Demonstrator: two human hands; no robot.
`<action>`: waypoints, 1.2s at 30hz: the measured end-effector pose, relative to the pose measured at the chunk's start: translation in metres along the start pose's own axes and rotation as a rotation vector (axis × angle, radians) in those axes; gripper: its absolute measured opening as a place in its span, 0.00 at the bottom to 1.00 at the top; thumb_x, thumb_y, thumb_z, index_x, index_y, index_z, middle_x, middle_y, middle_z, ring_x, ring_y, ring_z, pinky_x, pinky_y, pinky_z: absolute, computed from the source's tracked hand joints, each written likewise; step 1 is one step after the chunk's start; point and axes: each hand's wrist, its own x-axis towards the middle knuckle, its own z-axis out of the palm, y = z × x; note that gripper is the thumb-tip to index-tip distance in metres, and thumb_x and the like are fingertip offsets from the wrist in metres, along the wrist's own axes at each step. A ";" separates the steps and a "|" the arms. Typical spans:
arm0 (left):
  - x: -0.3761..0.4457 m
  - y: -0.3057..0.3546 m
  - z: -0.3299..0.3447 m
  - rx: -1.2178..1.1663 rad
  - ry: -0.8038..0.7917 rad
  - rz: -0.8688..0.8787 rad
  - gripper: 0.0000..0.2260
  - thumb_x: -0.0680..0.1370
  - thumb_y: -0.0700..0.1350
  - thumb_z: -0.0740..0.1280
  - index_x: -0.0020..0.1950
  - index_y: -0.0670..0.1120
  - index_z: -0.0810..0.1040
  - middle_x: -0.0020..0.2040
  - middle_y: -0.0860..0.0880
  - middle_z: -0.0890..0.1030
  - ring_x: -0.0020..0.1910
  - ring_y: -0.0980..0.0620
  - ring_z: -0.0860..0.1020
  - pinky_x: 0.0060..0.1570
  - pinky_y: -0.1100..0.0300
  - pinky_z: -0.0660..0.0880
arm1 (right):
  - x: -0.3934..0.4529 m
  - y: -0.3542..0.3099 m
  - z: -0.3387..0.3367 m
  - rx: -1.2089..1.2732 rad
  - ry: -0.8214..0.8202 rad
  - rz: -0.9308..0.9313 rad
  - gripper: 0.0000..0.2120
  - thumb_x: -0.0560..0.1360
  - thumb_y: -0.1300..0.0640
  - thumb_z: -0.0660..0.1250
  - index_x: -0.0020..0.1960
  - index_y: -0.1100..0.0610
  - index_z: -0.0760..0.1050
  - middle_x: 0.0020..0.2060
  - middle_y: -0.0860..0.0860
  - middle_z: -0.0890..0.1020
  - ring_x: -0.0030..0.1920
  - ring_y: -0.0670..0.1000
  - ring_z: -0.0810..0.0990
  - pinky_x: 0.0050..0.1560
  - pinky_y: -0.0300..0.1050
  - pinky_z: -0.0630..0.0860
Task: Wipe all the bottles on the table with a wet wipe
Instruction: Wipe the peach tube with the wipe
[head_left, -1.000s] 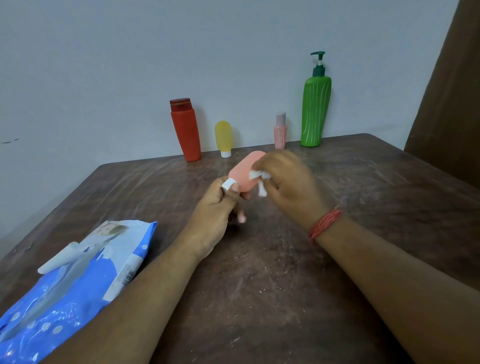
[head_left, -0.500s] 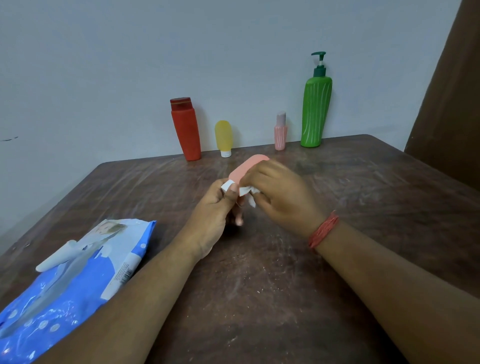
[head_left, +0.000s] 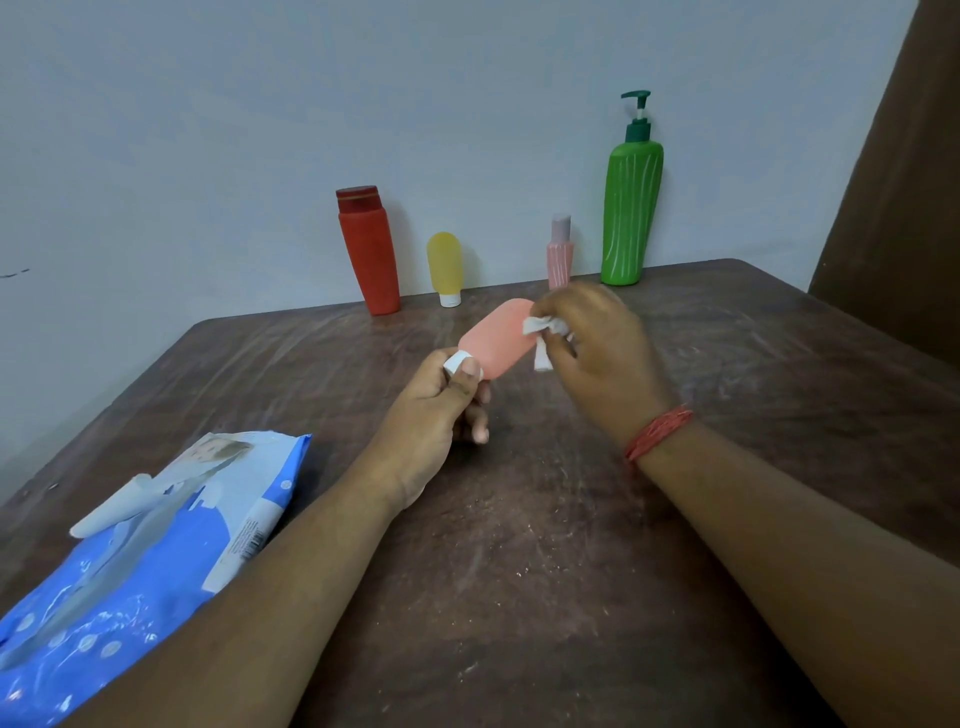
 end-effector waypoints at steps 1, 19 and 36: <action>0.000 0.000 0.000 0.004 -0.003 0.008 0.11 0.84 0.54 0.57 0.61 0.52 0.74 0.41 0.55 0.78 0.33 0.53 0.75 0.46 0.48 0.70 | -0.001 -0.003 -0.001 0.009 -0.008 -0.014 0.11 0.70 0.70 0.68 0.51 0.60 0.80 0.47 0.53 0.81 0.50 0.53 0.77 0.52 0.47 0.74; -0.002 0.001 -0.001 0.157 -0.037 0.028 0.07 0.85 0.52 0.57 0.62 0.56 0.71 0.39 0.55 0.78 0.35 0.54 0.76 0.46 0.54 0.70 | 0.001 0.004 0.000 -0.032 -0.023 -0.062 0.12 0.70 0.72 0.68 0.51 0.61 0.80 0.47 0.54 0.83 0.49 0.55 0.78 0.53 0.47 0.73; -0.004 0.005 0.006 0.573 -0.032 0.196 0.06 0.83 0.44 0.62 0.57 0.54 0.68 0.47 0.54 0.76 0.45 0.57 0.75 0.41 0.62 0.71 | -0.002 -0.020 -0.002 -0.011 -0.285 -0.264 0.10 0.72 0.67 0.66 0.48 0.57 0.81 0.43 0.49 0.82 0.47 0.53 0.75 0.47 0.45 0.72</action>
